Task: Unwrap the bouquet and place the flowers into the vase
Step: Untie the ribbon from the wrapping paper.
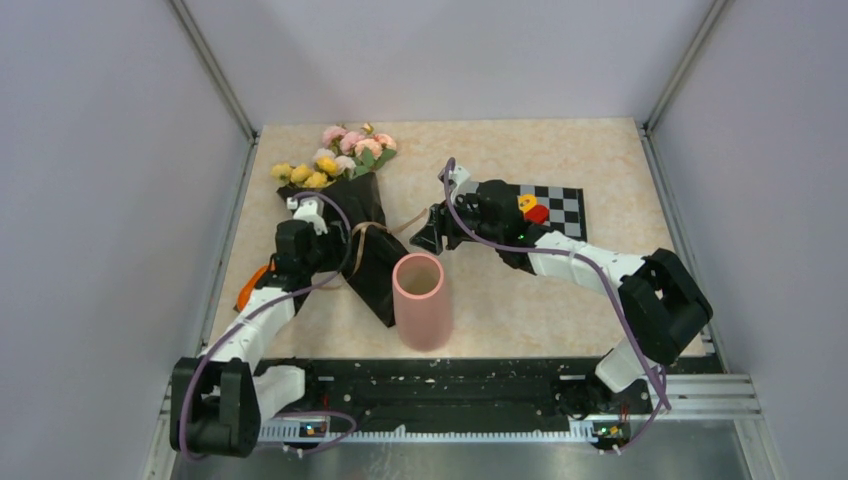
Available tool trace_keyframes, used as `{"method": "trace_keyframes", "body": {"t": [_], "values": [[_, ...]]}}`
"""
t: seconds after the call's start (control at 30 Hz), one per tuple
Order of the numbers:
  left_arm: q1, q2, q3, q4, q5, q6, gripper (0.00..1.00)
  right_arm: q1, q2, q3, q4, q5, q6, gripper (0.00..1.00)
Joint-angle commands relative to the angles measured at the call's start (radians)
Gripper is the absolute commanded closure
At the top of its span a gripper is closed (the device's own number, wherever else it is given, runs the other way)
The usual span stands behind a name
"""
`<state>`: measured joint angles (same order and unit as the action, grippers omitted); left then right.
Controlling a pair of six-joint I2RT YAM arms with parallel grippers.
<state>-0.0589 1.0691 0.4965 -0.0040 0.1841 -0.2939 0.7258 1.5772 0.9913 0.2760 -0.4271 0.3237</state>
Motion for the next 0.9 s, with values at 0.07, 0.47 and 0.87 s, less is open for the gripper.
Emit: {"method": "trace_keyframes", "body": {"t": [0.07, 0.47, 0.87], "values": [[-0.057, 0.044, 0.083, 0.035, -0.162, 0.078, 0.33, 0.011, -0.038, 0.018, 0.031, 0.005, -0.012, 0.43], [-0.061, 0.119, 0.114, 0.079, -0.144, 0.072, 0.86, 0.011, -0.024, 0.044, 0.009, -0.002, -0.034, 0.42], [0.044, -0.003, 0.035, 0.026, -0.236, -0.218, 1.00, 0.053, 0.059, 0.205, -0.015, -0.051, 0.077, 0.37]]}}
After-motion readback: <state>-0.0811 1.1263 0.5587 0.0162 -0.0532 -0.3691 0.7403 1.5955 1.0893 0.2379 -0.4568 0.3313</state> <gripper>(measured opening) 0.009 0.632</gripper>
